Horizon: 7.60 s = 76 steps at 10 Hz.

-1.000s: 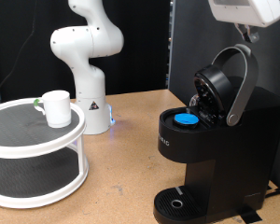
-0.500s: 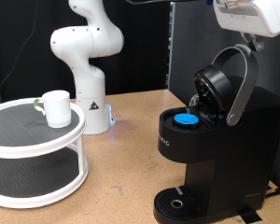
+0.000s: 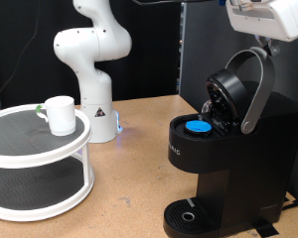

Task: Make a cup of coffee with the keurig machine

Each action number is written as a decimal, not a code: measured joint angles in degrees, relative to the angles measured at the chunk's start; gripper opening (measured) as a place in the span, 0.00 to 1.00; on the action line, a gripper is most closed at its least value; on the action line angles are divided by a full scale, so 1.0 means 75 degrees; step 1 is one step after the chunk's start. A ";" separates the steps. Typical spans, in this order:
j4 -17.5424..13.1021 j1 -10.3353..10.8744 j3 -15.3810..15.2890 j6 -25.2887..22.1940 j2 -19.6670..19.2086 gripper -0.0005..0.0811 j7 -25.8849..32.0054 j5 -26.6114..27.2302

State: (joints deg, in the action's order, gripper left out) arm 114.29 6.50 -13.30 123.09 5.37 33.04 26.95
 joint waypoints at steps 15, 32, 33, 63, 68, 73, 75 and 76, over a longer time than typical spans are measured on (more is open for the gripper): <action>-0.0108 -0.0614 0.0565 -0.1632 0.0352 0.01 0.0526 -0.1423; 0.1518 -0.1092 0.0903 -0.0460 0.0326 0.01 0.1889 -0.2052; 0.1642 -0.1092 0.0902 -0.0362 0.0326 0.01 0.1923 -0.2052; 0.1294 -0.1459 0.1870 -0.1710 0.1093 0.01 0.2679 -0.0388; 0.1660 -0.1511 0.2015 -0.1270 0.1322 0.01 0.1400 0.0215; 0.2028 -0.1690 0.2039 -0.2080 0.1937 0.01 0.0601 -0.1129; 0.2057 -0.1706 0.2136 -0.2438 0.2245 0.01 0.0880 -0.1321; 0.2163 -0.1705 0.2178 -0.2433 0.2398 0.01 0.0988 -0.1278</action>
State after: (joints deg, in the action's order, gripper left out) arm 130.51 -6.29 3.04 104.84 23.36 40.45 17.37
